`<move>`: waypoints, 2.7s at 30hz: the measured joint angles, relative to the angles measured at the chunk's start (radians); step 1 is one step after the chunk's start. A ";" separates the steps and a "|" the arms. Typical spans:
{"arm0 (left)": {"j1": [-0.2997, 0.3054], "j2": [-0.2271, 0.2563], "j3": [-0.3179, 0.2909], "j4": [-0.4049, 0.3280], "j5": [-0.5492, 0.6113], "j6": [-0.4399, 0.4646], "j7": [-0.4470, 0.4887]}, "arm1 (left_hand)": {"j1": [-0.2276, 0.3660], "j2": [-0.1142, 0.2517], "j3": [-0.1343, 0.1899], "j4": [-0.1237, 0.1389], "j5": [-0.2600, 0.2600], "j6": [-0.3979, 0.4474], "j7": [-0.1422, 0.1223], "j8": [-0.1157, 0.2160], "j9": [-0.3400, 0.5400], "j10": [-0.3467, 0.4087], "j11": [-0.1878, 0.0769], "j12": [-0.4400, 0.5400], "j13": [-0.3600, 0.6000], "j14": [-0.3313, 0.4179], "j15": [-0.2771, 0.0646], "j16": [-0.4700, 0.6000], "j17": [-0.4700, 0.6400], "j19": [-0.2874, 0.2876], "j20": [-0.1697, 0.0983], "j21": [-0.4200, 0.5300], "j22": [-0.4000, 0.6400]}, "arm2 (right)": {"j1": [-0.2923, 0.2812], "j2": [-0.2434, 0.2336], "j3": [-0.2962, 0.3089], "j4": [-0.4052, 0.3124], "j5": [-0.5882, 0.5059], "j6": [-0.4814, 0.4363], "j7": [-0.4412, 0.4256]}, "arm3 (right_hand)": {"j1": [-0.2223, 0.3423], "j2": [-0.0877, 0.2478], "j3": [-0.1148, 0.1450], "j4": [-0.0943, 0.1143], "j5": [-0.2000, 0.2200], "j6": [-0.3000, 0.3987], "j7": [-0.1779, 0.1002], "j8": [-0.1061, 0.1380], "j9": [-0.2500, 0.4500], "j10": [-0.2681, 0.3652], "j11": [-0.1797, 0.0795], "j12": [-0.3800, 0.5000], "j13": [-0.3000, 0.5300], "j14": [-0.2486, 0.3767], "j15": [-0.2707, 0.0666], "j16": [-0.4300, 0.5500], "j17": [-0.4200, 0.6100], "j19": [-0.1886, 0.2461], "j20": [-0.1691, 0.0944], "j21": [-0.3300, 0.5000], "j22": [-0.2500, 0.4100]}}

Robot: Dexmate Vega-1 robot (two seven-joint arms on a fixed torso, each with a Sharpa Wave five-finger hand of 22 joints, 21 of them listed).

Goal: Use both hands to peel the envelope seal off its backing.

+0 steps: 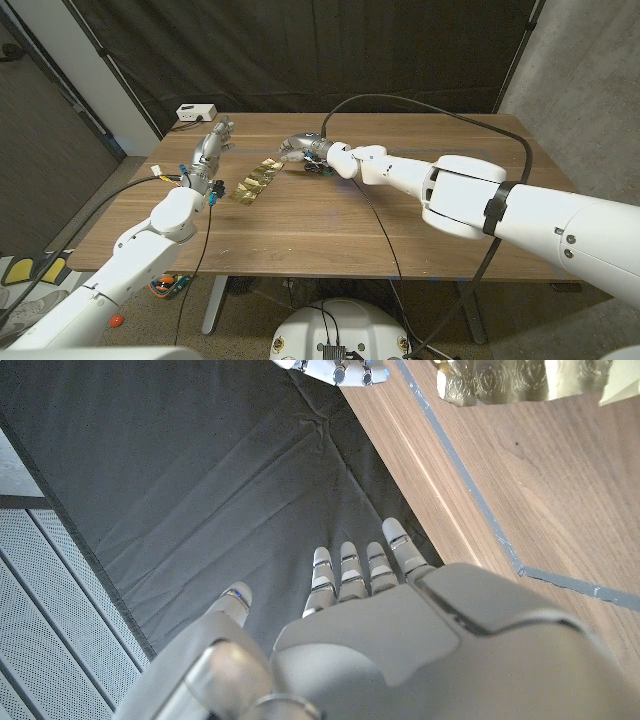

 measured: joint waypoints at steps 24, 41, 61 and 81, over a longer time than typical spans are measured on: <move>0.006 0.000 -0.003 -0.006 0.010 -0.003 0.008 | 0.000 0.000 0.000 0.000 0.000 0.000 0.000 -0.004 0.000 0.000 0.000 0.000 0.000 0.000 0.000 0.000 0.000 0.000 0.000 -0.004 0.000 | -0.022 0.044 -0.103 -0.026 0.030 -0.216 -0.069 | 0.119 -0.090 -0.098 0.001 0.062 0.185 -0.075 0.026 -0.002 0.165 -0.075 -0.001 0.009 0.156 -0.014 0.250 0.182 0.060 -0.039 0.086 0.065; 0.004 -0.003 -0.005 0.001 0.011 -0.005 0.010 | 0.000 0.000 -0.004 0.004 0.000 0.000 0.000 -0.007 0.000 0.000 0.000 0.000 0.000 0.000 0.000 0.000 0.000 0.000 0.000 -0.011 0.000 | -0.009 0.084 -0.133 -0.053 0.101 -0.371 0.051 | 0.108 -0.075 -0.172 0.057 0.074 0.204 -0.058 -0.008 -0.002 0.173 -0.062 -0.031 0.022 0.136 -0.012 0.368 0.294 0.029 -0.016 0.119 0.104; -0.008 -0.002 -0.007 0.018 0.001 0.002 0.006 | 0.000 0.000 -0.004 0.004 0.000 0.000 0.000 -0.011 0.000 -0.004 -0.004 -0.007 0.005 -0.005 -0.005 -0.008 0.000 0.004 0.004 -0.011 0.000 | -0.012 0.130 -0.105 -0.056 0.185 -0.433 0.109 | 0.143 -0.064 -0.213 0.042 0.089 0.326 -0.063 0.004 -0.002 0.239 -0.075 -0.030 0.042 0.125 -0.009 0.472 0.388 -0.015 -0.007 0.153 0.143; 0.015 0.003 -0.032 0.021 -0.009 -0.001 0.012 | 0.008 0.008 0.004 -0.004 0.000 0.000 0.000 -0.015 0.000 -0.009 -0.009 -0.015 0.005 -0.005 -0.005 -0.008 0.000 0.004 0.004 -0.019 0.000 | -0.020 0.184 -0.105 -0.058 0.204 -0.484 0.126 | 0.207 -0.072 -0.287 0.030 0.111 0.582 -0.086 0.051 0.017 0.510 -0.125 0.100 0.130 0.185 -0.018 0.649 0.462 -0.050 0.002 0.242 0.219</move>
